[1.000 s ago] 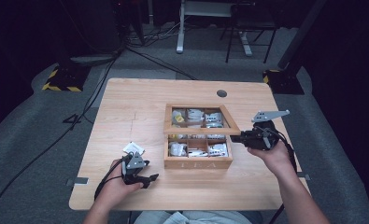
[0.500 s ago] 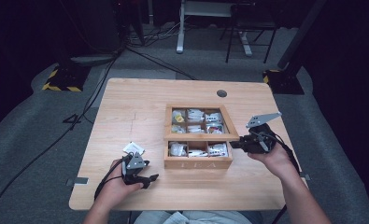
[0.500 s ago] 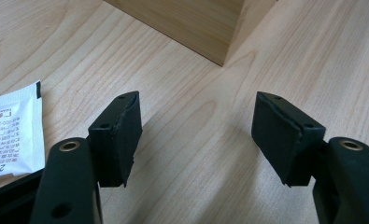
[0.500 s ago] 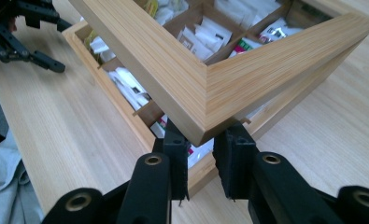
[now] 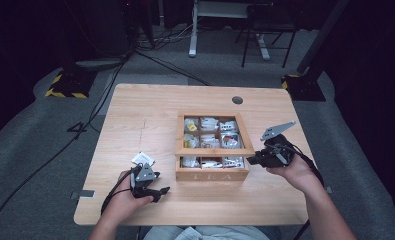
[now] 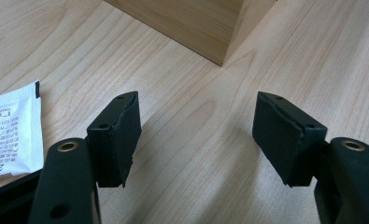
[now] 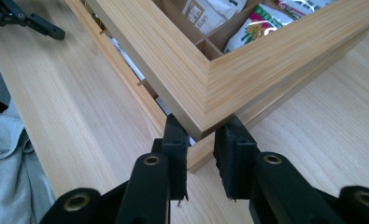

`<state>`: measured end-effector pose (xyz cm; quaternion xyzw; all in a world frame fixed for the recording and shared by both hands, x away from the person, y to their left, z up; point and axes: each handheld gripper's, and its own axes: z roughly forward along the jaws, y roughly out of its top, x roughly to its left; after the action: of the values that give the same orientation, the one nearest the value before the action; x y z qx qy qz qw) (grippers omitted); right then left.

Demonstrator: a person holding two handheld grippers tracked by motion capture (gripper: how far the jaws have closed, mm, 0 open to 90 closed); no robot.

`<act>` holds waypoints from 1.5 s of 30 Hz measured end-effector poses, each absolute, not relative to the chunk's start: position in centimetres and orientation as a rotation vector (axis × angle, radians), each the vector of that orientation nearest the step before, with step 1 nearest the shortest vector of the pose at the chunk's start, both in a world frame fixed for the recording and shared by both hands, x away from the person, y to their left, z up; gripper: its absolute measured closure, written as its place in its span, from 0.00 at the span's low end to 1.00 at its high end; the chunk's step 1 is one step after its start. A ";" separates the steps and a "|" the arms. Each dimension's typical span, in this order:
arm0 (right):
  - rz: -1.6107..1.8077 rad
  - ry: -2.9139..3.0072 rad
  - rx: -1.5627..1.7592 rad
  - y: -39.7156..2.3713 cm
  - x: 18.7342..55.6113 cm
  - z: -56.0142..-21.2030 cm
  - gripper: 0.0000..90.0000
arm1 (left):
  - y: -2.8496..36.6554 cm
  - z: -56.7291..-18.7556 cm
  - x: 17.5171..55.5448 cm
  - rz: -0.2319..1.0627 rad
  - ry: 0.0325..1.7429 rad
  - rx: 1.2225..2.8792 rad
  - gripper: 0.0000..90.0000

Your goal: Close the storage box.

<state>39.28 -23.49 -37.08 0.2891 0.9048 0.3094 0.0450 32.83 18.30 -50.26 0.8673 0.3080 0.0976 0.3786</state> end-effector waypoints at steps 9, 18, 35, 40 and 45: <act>0.908 2.799 0.864 -23.4 39.4 -37.4 0.80 | 18.3 -50.3 32.8 0.245 0.791 2.213 0.37; 0.867 2.826 0.854 -23.3 39.4 -37.6 0.80 | 18.3 -50.3 32.8 0.248 0.786 2.217 0.37; 0.773 2.871 0.829 -23.0 39.3 -38.0 0.78 | 18.3 -50.3 32.8 0.246 0.788 2.215 0.37; 0.755 2.887 0.829 -23.0 39.4 -38.3 0.78 | 18.3 -50.3 32.9 0.244 0.790 2.214 0.37; 0.731 2.903 0.826 -22.9 39.4 -38.5 0.77 | 18.4 -50.3 32.9 0.242 0.791 2.213 0.37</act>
<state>39.44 -22.91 -38.46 0.2660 0.9346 0.2353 0.0183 32.88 18.37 -50.26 0.8666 0.3097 0.0947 0.3797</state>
